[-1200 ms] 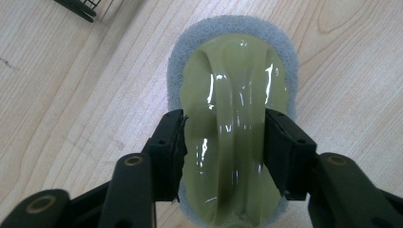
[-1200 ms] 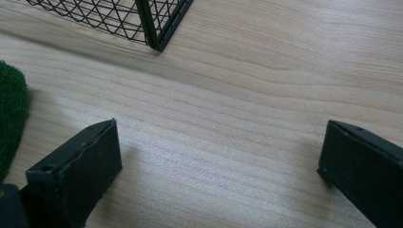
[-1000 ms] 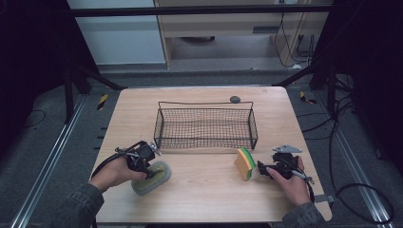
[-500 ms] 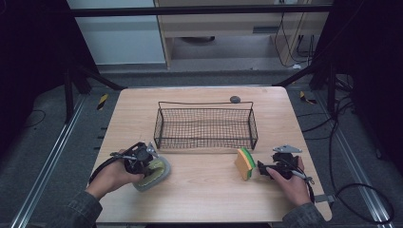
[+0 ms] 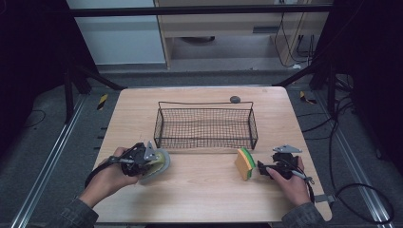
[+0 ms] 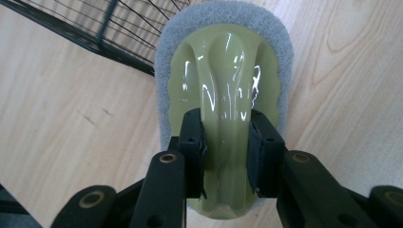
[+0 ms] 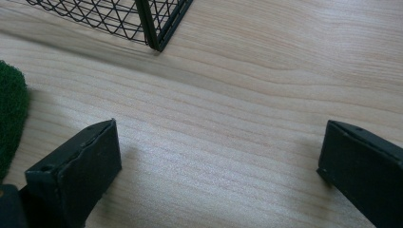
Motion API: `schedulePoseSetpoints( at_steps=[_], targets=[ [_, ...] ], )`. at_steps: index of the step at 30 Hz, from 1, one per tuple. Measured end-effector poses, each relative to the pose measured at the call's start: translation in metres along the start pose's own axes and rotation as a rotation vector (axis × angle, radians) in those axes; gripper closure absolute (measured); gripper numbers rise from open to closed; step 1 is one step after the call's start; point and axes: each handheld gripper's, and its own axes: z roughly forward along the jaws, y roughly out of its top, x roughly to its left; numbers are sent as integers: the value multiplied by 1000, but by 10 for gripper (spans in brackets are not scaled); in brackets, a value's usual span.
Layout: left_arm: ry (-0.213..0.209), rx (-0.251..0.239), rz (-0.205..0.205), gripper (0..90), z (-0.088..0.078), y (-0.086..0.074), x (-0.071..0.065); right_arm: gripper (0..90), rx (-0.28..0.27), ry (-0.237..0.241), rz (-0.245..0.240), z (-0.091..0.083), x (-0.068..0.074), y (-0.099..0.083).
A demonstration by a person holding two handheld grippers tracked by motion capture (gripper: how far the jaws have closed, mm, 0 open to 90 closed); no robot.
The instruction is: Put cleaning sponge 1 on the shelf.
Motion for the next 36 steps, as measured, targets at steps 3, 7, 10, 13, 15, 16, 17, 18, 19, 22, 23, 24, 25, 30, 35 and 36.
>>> schedulePoseSetpoints(
  at_steps=[3,7,10,13,15,16,17,18,19,22,23,24,25,30,35,36],
  targets=[
    [12,-23,4,705,-4,1,2,5,0,0,0,0,0,0],
    [39,-54,18,706,-15,4,5,5,0,0,0,0,0,0],
    [65,-70,32,706,-24,7,8,6,0,1,-1,0,0,0],
    [89,-69,40,706,-32,11,12,5,0,2,-3,0,0,0],
    [98,-66,56,706,-37,14,16,6,0,3,-3,0,0,0],
    [95,-63,58,706,-39,16,17,5,0,4,-4,0,0,0],
    [92,-62,58,706,-40,17,19,5,0,4,-5,0,-1,0],
    [90,-58,61,706,-41,18,22,6,1,5,-6,0,-1,0],
    [92,-55,62,706,-42,20,24,5,1,5,-6,0,-1,0],
    [104,-54,62,706,-45,25,31,5,0,6,-5,0,-1,0],
    [104,-54,62,706,-45,25,31,5,0,5,-5,0,-1,0],
    [108,-50,71,706,-48,29,34,5,0,5,-5,0,-1,0],
    [114,-55,72,706,-49,31,35,6,1,5,-6,0,-1,0],
    [124,-68,84,706,-58,41,45,6,0,4,-6,0,-1,0],
    [155,-80,95,706,-71,51,62,6,2,4,-14,0,-1,0],
    [159,-78,95,707,-72,52,65,5,2,6,-10,0,-1,0]
  ],
)
